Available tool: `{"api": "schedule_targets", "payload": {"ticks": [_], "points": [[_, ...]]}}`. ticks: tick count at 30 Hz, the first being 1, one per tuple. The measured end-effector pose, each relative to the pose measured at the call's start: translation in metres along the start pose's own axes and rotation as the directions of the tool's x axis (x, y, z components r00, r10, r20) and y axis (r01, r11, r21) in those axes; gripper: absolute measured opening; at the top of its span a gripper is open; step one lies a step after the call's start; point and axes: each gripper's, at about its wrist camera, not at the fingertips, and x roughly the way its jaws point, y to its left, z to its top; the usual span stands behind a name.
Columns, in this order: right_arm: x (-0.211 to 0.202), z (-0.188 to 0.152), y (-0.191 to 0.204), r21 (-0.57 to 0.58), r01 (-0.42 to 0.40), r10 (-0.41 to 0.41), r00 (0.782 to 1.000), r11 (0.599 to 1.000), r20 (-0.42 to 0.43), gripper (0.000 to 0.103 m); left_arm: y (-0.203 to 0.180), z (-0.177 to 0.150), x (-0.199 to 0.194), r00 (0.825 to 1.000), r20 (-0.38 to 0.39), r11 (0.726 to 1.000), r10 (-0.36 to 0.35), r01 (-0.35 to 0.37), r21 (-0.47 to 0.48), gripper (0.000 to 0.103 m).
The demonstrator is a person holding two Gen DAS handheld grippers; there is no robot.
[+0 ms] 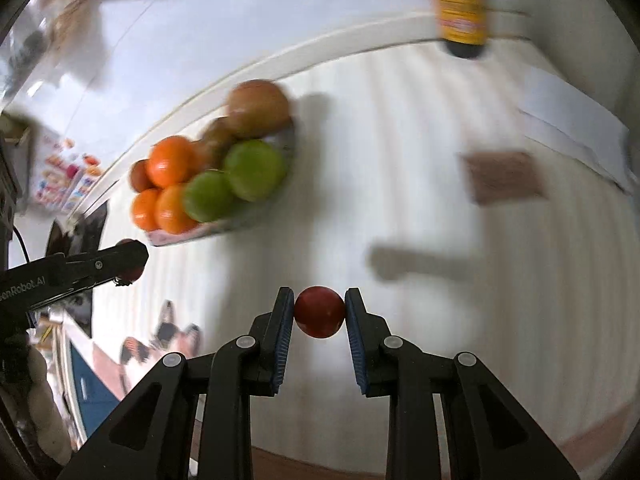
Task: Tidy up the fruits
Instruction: 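Lower both cherry tomatoes onto the plate and open both tools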
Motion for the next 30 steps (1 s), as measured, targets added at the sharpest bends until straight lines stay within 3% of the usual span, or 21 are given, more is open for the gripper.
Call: {"api": "schedule_targets", "payload": {"ticks": [5, 11, 26, 28, 30], "points": [[0.029, 0.028, 0.036, -0.051, -0.031, 0.031, 1.000, 0.998, -0.002, 0.029, 0.050, 0.018, 0.006, 1.000, 0.011, 0.991, -0.009, 0.011, -0.135, 0.028], [0.062, 0.049, 0.057, -0.065, -0.037, 0.035, 0.999, 0.997, -0.033, 0.029, 0.082, 0.032, 0.028, 1.000, -0.011, 0.976, -0.018, 0.015, -0.218, 0.028], [0.094, 0.058, 0.069, -0.046, -0.015, 0.013, 0.999, 0.999, -0.051, 0.029, 0.102, 0.054, 0.070, 0.995, -0.084, 0.957, -0.049, 0.022, -0.290, 0.028], [0.096, 0.057, 0.065, -0.021, -0.016, 0.015, 0.998, 1.000, -0.062, 0.034, 0.102, 0.055, 0.072, 0.994, -0.097, 0.954, -0.042, 0.011, -0.298, 0.029], [0.092, 0.057, 0.062, -0.014, -0.031, 0.030, 0.998, 0.999, -0.051, 0.047, 0.100, 0.055, 0.071, 0.995, -0.100, 0.955, -0.028, -0.003, -0.297, 0.030]]}}
